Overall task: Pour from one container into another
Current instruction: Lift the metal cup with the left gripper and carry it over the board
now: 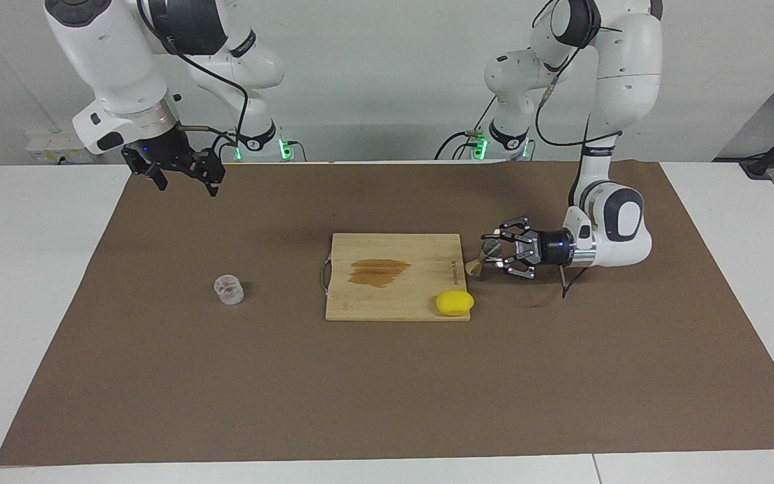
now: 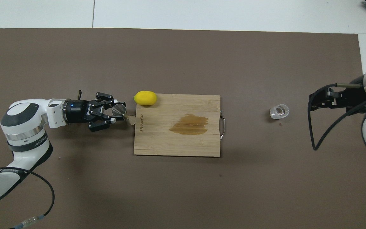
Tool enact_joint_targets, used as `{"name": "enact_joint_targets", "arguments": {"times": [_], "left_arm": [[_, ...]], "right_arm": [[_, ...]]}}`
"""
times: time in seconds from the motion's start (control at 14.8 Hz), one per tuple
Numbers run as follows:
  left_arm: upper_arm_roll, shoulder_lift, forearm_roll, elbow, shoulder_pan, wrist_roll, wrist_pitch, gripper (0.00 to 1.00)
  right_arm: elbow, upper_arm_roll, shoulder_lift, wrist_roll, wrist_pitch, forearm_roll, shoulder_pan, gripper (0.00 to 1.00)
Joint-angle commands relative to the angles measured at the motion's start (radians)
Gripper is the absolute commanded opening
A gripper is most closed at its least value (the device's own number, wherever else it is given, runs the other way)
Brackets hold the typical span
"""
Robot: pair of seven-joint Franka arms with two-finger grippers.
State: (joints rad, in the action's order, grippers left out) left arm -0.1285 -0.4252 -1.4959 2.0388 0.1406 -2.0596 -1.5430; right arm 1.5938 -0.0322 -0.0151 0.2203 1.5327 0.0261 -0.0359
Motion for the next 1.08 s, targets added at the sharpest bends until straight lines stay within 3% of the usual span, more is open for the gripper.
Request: {"name": "enact_joint_targets", "arguments": {"times": [0.0,0.75,1.02], "left_arm": [[0.012,0.002,-0.082,0.015,-0.051,0.047,-0.04,0.0],[0.01,0.0,-0.401,0.018,-0.298,0.067,-0.193,0.0],[0.007,-0.007,-0.467,0.011,-0.369,0.061,-0.236,0.0]], "right_arm": [[0.011,-0.008,0.012,-0.015,0.009,0.001,0.013,1.0],[0.011,-0.008,0.012,-0.015,0.009,0.001,0.013,1.0],[0.011,-0.008,0.012,-0.015,0.007,0.001,0.011,1.0]]}}
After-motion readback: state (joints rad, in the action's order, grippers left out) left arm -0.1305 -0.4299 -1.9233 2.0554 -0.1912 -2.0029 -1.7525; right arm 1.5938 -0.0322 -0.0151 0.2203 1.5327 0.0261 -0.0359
